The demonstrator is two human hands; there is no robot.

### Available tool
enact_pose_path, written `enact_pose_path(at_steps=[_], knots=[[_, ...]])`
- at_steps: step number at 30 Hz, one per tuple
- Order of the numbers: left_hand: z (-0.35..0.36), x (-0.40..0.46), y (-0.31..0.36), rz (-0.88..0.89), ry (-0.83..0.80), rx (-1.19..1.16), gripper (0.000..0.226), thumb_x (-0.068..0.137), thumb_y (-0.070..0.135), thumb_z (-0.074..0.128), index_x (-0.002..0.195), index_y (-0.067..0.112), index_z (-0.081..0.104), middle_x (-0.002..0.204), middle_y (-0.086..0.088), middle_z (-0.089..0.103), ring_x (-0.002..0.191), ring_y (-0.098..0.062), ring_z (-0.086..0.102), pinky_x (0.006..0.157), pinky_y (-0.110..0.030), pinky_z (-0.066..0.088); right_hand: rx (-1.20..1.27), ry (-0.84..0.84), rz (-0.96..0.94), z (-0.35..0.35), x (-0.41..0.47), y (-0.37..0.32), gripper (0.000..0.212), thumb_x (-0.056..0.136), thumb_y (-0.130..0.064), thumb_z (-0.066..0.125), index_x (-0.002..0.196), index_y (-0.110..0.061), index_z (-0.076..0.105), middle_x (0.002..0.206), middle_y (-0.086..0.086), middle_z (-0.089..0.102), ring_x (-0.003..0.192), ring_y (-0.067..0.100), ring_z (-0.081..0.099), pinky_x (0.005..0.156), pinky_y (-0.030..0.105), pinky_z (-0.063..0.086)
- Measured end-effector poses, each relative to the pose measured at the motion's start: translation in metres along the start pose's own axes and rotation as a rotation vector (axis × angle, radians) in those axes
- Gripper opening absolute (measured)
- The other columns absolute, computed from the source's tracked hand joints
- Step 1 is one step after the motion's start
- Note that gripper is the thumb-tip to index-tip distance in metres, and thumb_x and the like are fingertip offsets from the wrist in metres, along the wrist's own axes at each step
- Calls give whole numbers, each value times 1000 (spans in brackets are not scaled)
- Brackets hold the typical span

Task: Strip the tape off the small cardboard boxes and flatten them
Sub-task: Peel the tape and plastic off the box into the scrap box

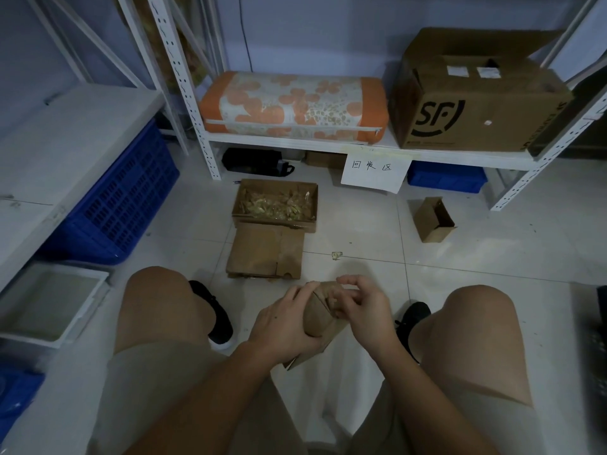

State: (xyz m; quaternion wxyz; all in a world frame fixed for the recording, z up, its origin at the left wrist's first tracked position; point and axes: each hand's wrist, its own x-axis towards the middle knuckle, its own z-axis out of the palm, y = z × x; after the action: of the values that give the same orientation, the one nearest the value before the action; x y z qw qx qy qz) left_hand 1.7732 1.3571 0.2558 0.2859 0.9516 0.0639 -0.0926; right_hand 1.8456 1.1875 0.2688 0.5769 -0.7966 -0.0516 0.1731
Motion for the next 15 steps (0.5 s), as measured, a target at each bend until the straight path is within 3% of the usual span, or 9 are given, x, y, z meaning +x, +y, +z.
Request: enact_pose_path(at_steps=[3,6,9,12,15], knots=[[-2,-2,0,9,11,-21,97,72,59,76,149,51,16,142,15,41,117,-16,57,89,-36,51,50,-39,22,1,0,-6,19,96,-7,67,112,-17,68,80,5,77,77,18,74,75,37,62],[-2,-2,-2,11,20,5,95,73,58,74,150,51,17,141,14,41,117,-16,57,87,-37,51,19,-103,-7,1,-4,-9,21,95,-5,68,101,-25,71,83,-1,77,75,9,71,69,20,55],[0,-1,-4,3,15,33,98,74,57,75,151,50,16,143,14,39,119,-17,56,90,-40,52,-159,-136,-60,4,-2,-2,27,97,-11,65,81,-32,71,73,-4,72,70,13,66,69,31,54],[1,-2,-6,13,7,30,98,73,57,77,149,51,15,144,15,38,119,-16,56,91,-40,52,-208,-87,-42,4,1,3,18,102,-18,58,86,-20,66,76,-1,71,72,16,69,74,45,58],[-1,0,-5,38,17,69,99,75,56,77,151,53,13,146,17,36,120,-17,55,91,-39,51,-214,-72,-55,3,2,7,16,104,-24,55,92,-20,64,80,-1,73,76,14,72,75,48,60]])
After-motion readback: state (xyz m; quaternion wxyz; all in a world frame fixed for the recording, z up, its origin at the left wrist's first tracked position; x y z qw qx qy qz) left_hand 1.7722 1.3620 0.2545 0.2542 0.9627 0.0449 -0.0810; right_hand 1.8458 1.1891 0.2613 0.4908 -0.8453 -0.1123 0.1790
